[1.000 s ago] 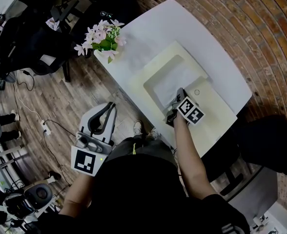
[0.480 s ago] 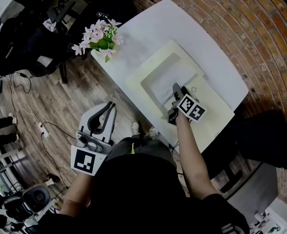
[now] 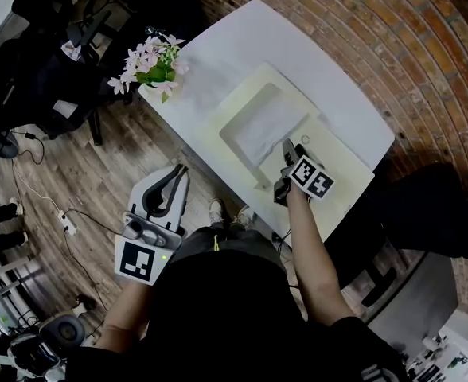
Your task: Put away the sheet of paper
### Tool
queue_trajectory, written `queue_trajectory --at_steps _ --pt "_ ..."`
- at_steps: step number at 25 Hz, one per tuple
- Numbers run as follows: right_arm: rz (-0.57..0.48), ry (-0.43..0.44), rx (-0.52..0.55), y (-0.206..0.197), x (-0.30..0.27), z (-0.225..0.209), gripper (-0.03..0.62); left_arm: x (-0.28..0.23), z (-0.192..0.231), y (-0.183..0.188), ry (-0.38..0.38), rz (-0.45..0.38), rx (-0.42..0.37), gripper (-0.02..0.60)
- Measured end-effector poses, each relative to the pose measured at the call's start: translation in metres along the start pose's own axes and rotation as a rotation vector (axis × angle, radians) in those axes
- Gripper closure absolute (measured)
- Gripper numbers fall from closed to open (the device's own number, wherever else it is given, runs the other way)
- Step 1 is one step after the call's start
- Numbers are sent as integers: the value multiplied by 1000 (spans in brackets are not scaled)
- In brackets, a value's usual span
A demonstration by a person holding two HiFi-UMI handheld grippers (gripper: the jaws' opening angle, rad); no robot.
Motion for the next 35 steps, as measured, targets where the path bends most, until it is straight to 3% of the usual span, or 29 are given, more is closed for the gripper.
queue_trajectory --at_steps 7,18,25,35 --pt "-35 -27 -52 0 31 -28 577 -4 -11 4 -43 -35 2 544" --pt "-167 -102 -39 40 86 -57 580 -20 -28 15 -121 -106 0 544" --pt "-256 -81 -51 62 113 -50 580 -25 -34 22 -155 -136 -4 544" --pt "-482 8 167 110 186 9 580 -35 -25 36 -155 -186 -30 544"
Point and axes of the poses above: the fingertips, and each gripper's own axes: x backward along the fingers, z to its left, y out of its top, the point moved 10 cm from there along x, backward along the fingers, and after that the axes turned 1 degree about -y, right-handed, at the moved point
